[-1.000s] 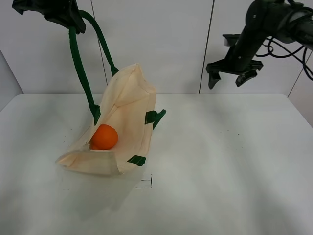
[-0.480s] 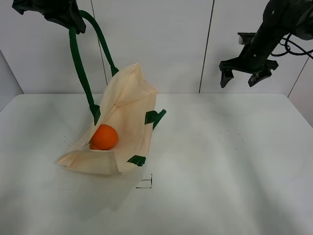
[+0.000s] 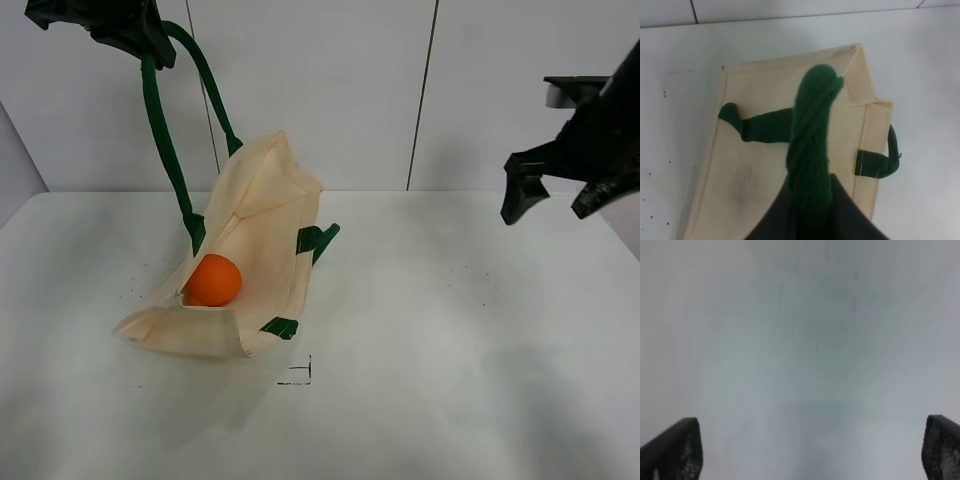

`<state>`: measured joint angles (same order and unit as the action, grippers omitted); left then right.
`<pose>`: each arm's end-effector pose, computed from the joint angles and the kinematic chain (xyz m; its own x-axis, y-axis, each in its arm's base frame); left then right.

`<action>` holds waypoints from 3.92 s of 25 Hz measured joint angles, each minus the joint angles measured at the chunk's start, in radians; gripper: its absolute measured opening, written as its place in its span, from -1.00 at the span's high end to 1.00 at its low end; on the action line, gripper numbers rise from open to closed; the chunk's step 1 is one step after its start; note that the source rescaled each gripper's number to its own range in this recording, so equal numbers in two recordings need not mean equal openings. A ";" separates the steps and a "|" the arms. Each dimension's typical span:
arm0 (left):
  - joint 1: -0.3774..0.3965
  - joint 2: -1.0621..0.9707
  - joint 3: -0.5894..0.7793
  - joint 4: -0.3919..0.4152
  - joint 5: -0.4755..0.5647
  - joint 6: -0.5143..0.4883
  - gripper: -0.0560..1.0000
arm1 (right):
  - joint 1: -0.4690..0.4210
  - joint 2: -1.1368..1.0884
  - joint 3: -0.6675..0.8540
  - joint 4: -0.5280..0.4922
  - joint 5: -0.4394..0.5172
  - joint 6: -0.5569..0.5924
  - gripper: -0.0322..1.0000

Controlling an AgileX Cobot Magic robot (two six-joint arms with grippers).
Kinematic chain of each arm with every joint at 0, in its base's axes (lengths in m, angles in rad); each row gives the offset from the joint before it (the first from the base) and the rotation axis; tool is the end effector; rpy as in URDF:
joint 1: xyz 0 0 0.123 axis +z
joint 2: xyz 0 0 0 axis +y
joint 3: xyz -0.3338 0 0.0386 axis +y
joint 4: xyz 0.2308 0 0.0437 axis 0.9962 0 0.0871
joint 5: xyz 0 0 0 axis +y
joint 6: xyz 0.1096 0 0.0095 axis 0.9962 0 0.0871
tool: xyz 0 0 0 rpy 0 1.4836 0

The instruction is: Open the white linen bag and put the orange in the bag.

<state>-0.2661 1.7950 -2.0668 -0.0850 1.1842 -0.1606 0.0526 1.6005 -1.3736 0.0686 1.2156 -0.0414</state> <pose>0.3806 -0.1127 0.4634 -0.7550 0.0079 -0.6557 0.1723 0.9672 -0.1867 0.3059 0.0232 0.3389 -0.9740 -0.0688 -0.2156 -0.0833 0.9948 0.0590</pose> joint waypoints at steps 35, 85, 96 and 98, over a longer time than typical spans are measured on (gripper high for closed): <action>0.000 0.000 0.000 0.000 0.000 0.005 0.89 | -0.075 -1.401 0.874 0.000 -0.186 -0.055 -1.00; 0.237 0.294 0.291 0.159 -0.087 0.030 -0.84 | -0.090 -1.605 0.874 0.007 -0.185 -0.051 -1.00; 0.197 0.051 0.430 0.150 -0.005 0.041 -0.84 | -0.090 -1.605 0.874 0.008 -0.185 -0.051 -1.00; 0.197 -0.054 0.503 0.152 -0.004 0.041 -0.84 | -0.090 -1.605 0.874 0.008 -0.185 -0.051 -1.00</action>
<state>-0.0691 1.7412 -1.5634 0.0668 1.1805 -0.1198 -0.0375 -0.0041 -0.4995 0.0762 1.0308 -0.0922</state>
